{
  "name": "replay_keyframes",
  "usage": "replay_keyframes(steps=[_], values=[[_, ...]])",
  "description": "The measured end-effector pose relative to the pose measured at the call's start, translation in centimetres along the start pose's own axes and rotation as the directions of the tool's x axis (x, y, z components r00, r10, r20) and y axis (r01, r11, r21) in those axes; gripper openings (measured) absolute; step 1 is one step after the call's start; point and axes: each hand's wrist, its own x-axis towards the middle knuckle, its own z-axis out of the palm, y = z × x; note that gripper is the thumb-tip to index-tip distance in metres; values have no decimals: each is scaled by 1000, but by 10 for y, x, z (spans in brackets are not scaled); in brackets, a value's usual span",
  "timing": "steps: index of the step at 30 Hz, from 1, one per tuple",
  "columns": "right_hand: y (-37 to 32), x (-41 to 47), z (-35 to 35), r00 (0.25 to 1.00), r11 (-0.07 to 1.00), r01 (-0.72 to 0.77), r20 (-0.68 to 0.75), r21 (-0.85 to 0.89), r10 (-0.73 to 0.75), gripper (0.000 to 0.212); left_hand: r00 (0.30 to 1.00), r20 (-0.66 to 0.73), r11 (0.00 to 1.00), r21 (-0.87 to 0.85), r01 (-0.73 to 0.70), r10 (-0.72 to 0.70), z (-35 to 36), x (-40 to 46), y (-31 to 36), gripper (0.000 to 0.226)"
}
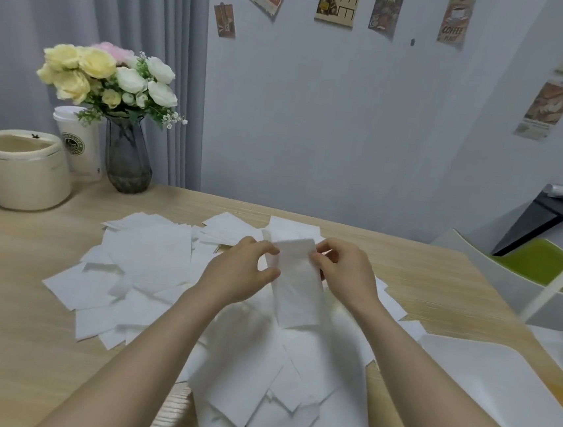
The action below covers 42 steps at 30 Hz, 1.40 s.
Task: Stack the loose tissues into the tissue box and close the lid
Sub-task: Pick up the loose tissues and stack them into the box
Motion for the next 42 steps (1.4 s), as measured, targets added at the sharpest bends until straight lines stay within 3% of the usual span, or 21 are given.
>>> replay_keyframes(steps=[5, 11, 22, 27, 32, 35, 42], values=[[-3, -1, -5, 999, 983, -32, 6, 180, 31, 12, 1000, -9, 997, -75, 5, -6, -3, -5, -1, 58], [-5, -5, 4, 997, 953, -83, 31, 291, 78, 11, 999, -40, 925, -379, -27, 13, 1, -11, 6, 64], [1, -11, 15, 994, 944, -111, 23, 311, 109, 8, 1000, -12, 925, -379, -14, 10, 18, -14, 15, 68], [6, -14, 16, 992, 916, -128, 50, 381, 118, 7, 994, -99, 864, -504, -8, -49, 27, -11, 11, 67], [11, -23, 21, 966, 851, -204, 240, 483, 95, 48, 977, -183, 844, -537, -5, -111, 35, -8, 3, 62], [17, -24, 28, 959, 853, -223, 263, 472, 105, 75, 970, -207, 847, -532, -2, -127, 38, -4, 0, 59], [19, -22, 30, 967, 873, -195, 235, 447, 95, 68, 980, -155, 826, -564, 17, -126, 46, -5, -2, 57]])
